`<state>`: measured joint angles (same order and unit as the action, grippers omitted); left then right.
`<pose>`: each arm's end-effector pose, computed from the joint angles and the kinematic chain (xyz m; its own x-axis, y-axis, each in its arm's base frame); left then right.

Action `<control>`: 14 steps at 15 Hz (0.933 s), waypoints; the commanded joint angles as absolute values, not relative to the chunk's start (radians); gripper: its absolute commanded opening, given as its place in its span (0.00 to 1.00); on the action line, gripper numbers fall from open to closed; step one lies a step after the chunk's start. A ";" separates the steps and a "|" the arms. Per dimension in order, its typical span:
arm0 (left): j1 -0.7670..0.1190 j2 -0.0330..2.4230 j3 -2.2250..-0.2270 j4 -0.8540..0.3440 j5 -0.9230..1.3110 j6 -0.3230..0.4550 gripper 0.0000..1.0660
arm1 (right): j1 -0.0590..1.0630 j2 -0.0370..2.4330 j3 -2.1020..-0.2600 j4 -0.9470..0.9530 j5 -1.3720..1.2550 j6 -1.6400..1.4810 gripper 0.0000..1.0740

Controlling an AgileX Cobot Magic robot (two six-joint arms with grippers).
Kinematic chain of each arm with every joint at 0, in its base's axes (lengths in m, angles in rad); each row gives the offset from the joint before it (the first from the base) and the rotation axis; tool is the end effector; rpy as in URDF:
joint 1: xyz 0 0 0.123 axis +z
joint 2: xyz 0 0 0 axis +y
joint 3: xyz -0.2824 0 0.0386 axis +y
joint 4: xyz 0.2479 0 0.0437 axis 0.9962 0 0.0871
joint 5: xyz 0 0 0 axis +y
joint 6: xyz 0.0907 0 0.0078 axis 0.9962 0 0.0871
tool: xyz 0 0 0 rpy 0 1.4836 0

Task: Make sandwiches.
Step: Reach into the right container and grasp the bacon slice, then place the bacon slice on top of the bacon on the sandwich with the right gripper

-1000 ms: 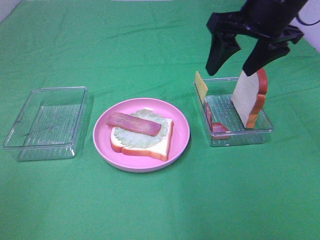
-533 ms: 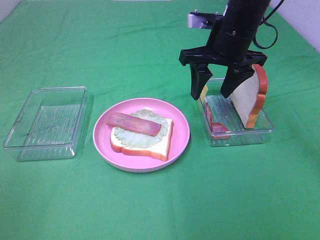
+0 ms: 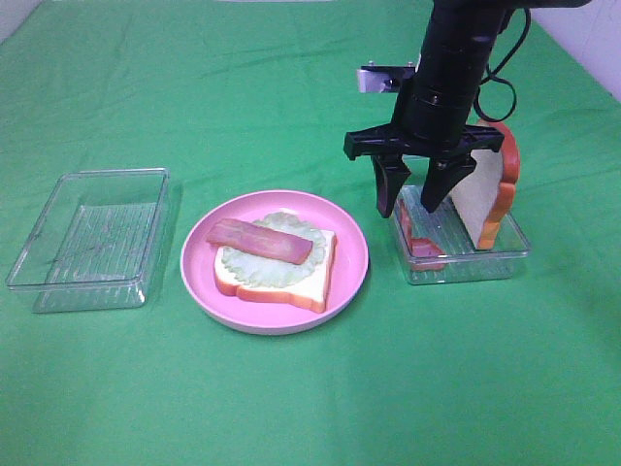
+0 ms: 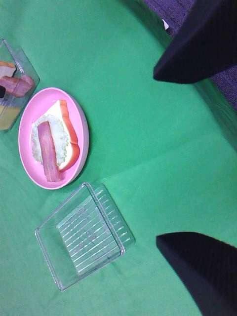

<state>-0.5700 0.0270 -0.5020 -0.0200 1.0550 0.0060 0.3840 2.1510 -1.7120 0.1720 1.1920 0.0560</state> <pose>-0.0014 -0.0010 0.2783 -0.4004 0.2520 -0.8810 0.5509 0.8345 -0.0116 0.3959 0.1756 0.1824 -0.9649 -0.2623 -0.0128 -0.2608 0.9518 0.1616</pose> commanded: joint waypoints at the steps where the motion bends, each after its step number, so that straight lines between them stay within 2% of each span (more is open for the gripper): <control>1: -0.574 0.021 -0.500 -0.025 1.046 0.009 0.73 | 0.386 2.174 -1.717 0.159 1.185 0.067 0.50; 5: -0.574 0.021 -0.500 -0.025 1.046 0.009 0.73 | 0.386 2.194 -1.718 0.142 1.177 0.075 0.44; 6: -0.574 0.021 -0.500 -0.025 1.046 0.009 0.73 | 0.386 2.195 -1.718 0.128 1.162 0.078 0.32; 9: -0.574 0.021 -0.500 -0.025 1.046 0.009 0.73 | 0.386 2.195 -1.718 0.128 1.163 0.078 0.08; 11: -0.574 0.021 -0.500 -0.025 1.046 0.009 0.73 | 0.386 2.195 -1.718 0.128 1.171 0.078 0.00; 14: -0.574 0.021 -0.500 -0.025 1.046 0.009 0.73 | 0.386 2.195 -1.719 0.133 1.195 0.078 0.00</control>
<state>-0.5700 0.0270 -0.5020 -0.0190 1.0540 0.0060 0.3840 2.1920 -1.7140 0.1390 1.1780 0.0740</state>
